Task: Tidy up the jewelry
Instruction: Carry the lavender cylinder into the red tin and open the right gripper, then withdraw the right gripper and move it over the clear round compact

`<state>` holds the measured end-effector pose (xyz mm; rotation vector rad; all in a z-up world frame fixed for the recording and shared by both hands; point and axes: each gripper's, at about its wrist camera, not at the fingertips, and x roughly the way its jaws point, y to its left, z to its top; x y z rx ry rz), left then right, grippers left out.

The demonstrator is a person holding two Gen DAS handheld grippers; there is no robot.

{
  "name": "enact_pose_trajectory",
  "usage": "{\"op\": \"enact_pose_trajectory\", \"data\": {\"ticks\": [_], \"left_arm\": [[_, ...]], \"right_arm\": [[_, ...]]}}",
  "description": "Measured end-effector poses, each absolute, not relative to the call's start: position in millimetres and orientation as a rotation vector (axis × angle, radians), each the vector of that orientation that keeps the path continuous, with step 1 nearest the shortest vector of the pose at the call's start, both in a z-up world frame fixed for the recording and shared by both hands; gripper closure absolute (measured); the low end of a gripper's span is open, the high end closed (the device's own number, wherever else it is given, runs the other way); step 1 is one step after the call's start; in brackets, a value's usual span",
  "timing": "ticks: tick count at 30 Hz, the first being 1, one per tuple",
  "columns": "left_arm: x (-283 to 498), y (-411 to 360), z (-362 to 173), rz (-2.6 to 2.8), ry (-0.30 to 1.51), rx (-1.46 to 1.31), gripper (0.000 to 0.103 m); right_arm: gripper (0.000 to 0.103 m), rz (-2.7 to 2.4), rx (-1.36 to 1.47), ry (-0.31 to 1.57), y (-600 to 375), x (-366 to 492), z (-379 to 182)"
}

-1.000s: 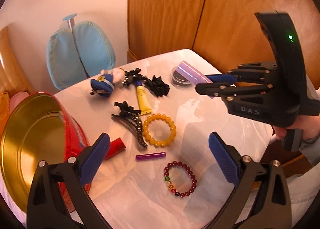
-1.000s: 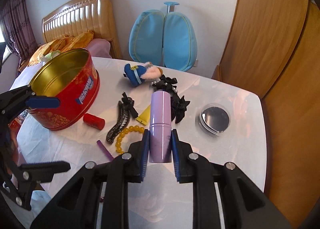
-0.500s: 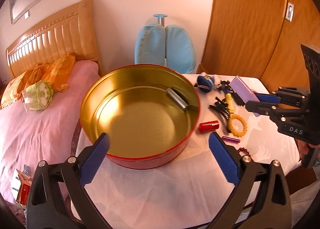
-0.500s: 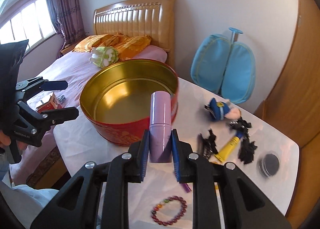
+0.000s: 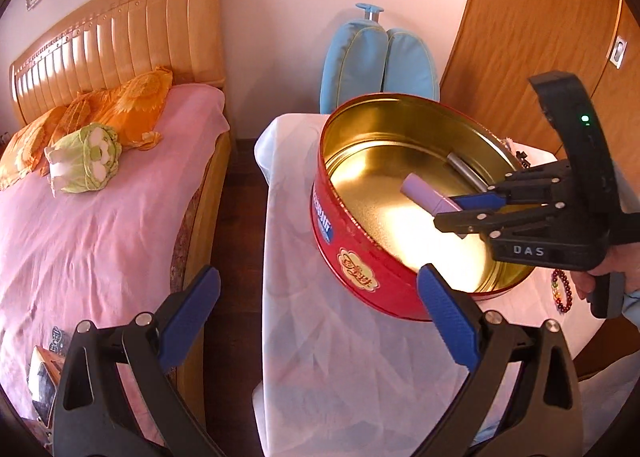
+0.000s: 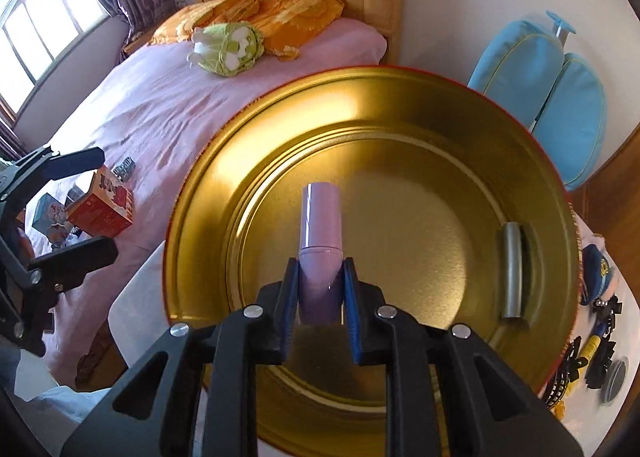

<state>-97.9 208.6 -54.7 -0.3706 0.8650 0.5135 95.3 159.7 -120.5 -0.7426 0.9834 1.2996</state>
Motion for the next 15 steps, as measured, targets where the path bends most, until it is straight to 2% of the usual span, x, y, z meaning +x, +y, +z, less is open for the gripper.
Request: {"op": "enact_pose_trajectory", "data": {"ticks": [8, 10, 15], "left_arm": [[-99.4, 223.3, -67.8, 0.422, 0.863, -0.387, 0.007], [-98.6, 222.7, -66.8, 0.415, 0.862, -0.382, 0.007], [-98.1, 222.7, -65.3, 0.412, 0.861, -0.377, 0.007]], "right_arm": [[0.079, 1.234, -0.826, 1.046, 188.9, 80.2, -139.5], [0.070, 1.224, -0.819, 1.039, 189.3, 80.8, -136.6], [0.065, 1.217, -0.792, 1.017, 179.6, 83.9, -127.2]]}}
